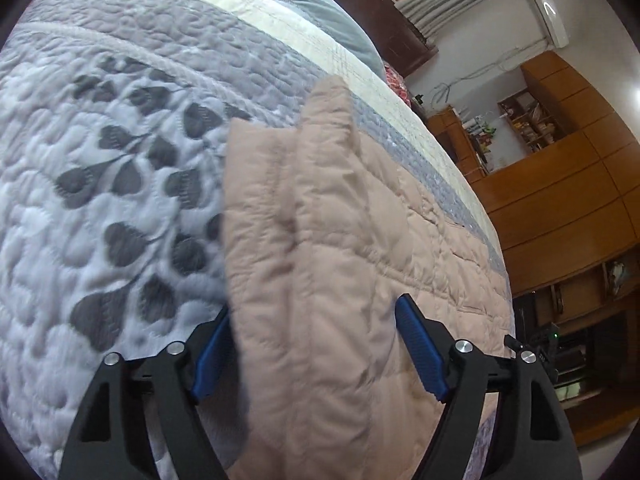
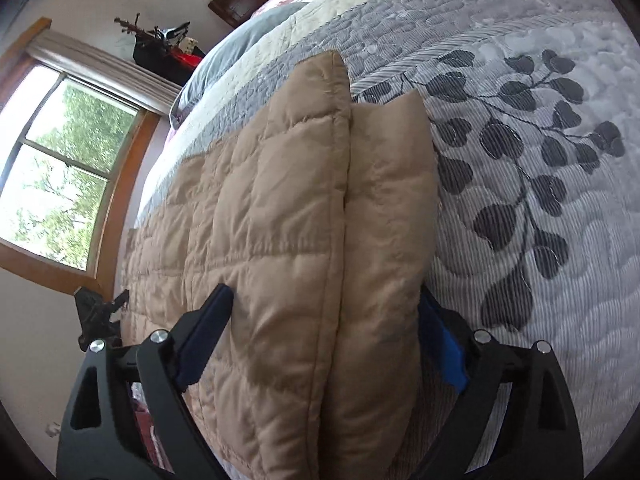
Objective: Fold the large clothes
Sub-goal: 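Grasp the coat side with both tools and fold it over the middle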
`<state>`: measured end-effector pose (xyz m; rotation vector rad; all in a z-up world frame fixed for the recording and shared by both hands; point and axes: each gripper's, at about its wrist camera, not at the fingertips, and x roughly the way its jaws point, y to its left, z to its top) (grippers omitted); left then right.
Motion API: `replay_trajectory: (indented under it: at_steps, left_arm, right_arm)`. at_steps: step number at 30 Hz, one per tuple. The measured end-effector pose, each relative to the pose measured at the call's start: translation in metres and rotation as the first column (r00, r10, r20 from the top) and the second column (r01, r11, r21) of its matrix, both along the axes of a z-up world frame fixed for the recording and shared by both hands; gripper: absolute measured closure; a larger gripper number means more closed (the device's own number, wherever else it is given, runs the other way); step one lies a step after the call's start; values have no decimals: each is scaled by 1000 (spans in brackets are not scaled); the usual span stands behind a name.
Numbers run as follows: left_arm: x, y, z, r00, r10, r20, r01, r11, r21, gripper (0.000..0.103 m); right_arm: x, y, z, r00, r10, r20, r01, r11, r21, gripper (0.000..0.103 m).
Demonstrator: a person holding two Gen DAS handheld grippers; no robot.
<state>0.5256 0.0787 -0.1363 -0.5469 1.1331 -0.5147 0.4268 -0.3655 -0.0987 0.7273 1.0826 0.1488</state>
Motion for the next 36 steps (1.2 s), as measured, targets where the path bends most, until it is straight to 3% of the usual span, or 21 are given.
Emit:
replay_trajectory:
  at_steps: [1,2,3,5,7,8,10,12,17,24,31,36]
  left_arm:
    - [2,-5,0,1000,-8,-6,8,1000,-7,28]
    - [4,-11,-1,1000,-12,-13,12,1000,-4,31]
    - [6,-17,-1,1000,-15,-15,15,1000,10,40]
    - [5,-24,3,1000,-10,-8,10,999,34,53]
    - [-1,-26,7,1000,2,-1,-2,1000,22,71]
    - [-3,-26,10,1000,7,6,-7,1000,10,76]
    - [-9,-26,20,1000,14,27,-14,1000,-4,84]
    - [-20,-26,36,998,14,59,-13,1000,-16,86]
    - [-54,-25,78,990,-19,142,24,999,-31,88]
    - [-141,-1,123,975,-50,217,47,999,17,88]
    - [-215,20,114,977,-88,195,79,995,54,87]
    - [-248,23,70,981,-97,165,77,989,124,85]
  right_arm:
    - [2,1,-1,1000,7,1,-7,1000,5,24]
    - [4,2,-1,1000,11,2,-11,1000,21,37]
    - [5,3,0,1000,17,9,-17,999,40,53]
    - [2,4,3,999,27,33,-30,996,83,72]
    - [0,7,9,998,30,47,-34,996,82,82]
    - [-3,8,14,998,32,59,-36,996,76,85]
    - [-10,12,30,995,39,87,-45,997,64,87]
    - [-19,16,46,991,54,120,-63,996,70,89]
    - [-54,31,95,975,117,187,-125,992,32,89]
    - [-132,58,147,952,189,242,-187,982,-28,89]
    - [-199,81,143,951,229,207,-222,973,-57,88]
    - [-226,84,101,967,217,136,-213,976,-47,88]
